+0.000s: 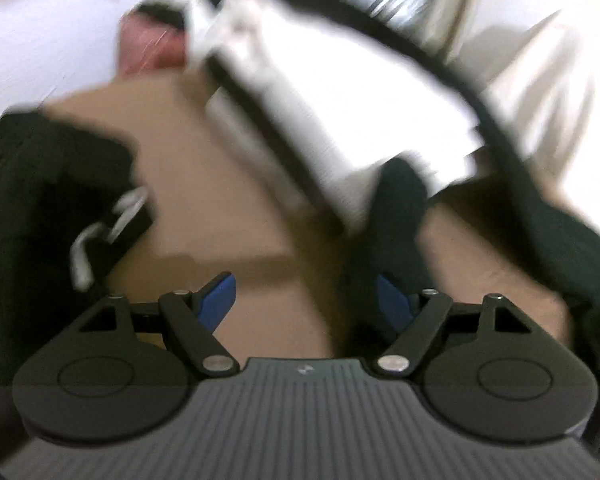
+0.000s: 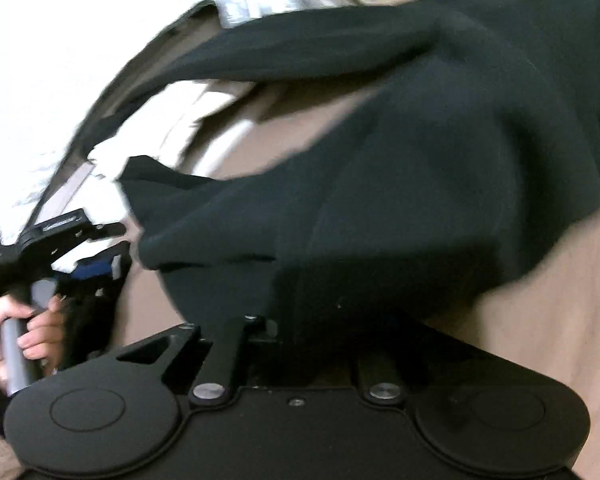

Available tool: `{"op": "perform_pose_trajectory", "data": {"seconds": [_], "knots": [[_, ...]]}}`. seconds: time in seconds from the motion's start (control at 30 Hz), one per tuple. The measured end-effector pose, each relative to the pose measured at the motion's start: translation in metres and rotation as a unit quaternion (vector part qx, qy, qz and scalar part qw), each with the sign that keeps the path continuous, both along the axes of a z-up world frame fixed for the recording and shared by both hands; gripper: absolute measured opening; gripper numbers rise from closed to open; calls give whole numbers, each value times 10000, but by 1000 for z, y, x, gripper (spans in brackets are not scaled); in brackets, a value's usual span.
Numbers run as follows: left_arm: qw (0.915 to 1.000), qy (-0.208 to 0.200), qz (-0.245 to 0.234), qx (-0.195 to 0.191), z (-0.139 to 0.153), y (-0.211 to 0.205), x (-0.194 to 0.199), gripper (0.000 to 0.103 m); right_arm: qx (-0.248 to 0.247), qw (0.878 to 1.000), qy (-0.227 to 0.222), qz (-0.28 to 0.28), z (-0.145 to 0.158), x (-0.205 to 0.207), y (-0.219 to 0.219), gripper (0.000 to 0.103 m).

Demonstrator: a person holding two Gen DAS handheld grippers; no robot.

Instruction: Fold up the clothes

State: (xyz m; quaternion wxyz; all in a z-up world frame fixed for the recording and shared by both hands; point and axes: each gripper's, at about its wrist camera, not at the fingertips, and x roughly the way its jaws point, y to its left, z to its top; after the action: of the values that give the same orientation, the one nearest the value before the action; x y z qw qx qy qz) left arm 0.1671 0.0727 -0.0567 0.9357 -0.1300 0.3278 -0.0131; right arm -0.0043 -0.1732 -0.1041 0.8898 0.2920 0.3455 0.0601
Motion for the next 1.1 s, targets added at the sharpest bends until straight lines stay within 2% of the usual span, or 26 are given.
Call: {"op": "perform_pose_trajectory", "data": {"seconds": [0.07, 0.13, 0.27, 0.33, 0.4, 0.47, 0.53, 0.6, 0.7, 0.73, 0.83, 0.87, 0.9, 0.93, 0.97, 1.0, 1.1], "knots": [[9955, -673, -533, 392, 16, -23, -12, 75, -442, 9983, -182, 329, 33, 5, 0, 14], [9861, -970, -1179, 658, 23, -45, -20, 77, -628, 9959, -538, 380, 69, 8, -12, 13], [9721, -952, -2085, 499, 20, -72, -32, 77, -736, 9923, -991, -32, 111, 15, -49, 11], [9610, -1168, -2332, 916, 20, -87, -45, 72, -845, 9902, -1072, -306, 116, 14, -65, 11], [9331, -1745, -2681, 1643, 21, -107, -68, 72, -883, 9899, -985, -510, 110, 14, -72, 10], [9022, -2100, -3101, 2139, 16, -126, -87, 77, -931, 9902, -783, -691, 100, 16, -73, 10], [8836, -1978, -3444, 2480, 1, -150, -92, 80, -835, 9910, -768, -704, 95, 12, -77, 10], [8720, -1662, -3690, 2754, -21, -173, -93, 80, -686, 9914, -841, -726, 97, 8, -82, 10], [8547, -1516, -3776, 3223, -59, -203, -91, 85, -92, 9914, -1045, -778, 102, 5, -90, 10], [8514, -1531, -3656, 3434, -70, -211, -88, 90, 96, 9908, -1122, -748, 104, 3, -90, 10], [8377, -1916, -3124, 4050, -88, -222, -80, 90, 401, 9889, -1277, -640, 110, -5, -86, 11], [8313, -2077, -2924, 4247, -92, -224, -77, 77, 528, 9880, -1303, -636, 110, -10, -87, 11], [8240, -2235, -2720, 4439, -96, -226, -74, 58, 669, 9868, -1316, -671, 109, -14, -90, 11], [8229, -2321, -2574, 4502, -95, -225, -71, 20, 804, 9853, -1325, -717, 107, -17, -94, 11], [8436, -2211, -2585, 4155, -80, -216, -69, 5, 765, 9859, -1289, -742, 106, -19, -97, 11], [8659, -2162, -2545, 3724, -61, -204, -69, 5, 646, 9874, -1232, -757, 106, -21, -100, 11], [8786, -2618, -2162, 3357, -9, -175, -86, 5, 472, 9904, -1112, -677, 105, -26, -103, 12]]}}
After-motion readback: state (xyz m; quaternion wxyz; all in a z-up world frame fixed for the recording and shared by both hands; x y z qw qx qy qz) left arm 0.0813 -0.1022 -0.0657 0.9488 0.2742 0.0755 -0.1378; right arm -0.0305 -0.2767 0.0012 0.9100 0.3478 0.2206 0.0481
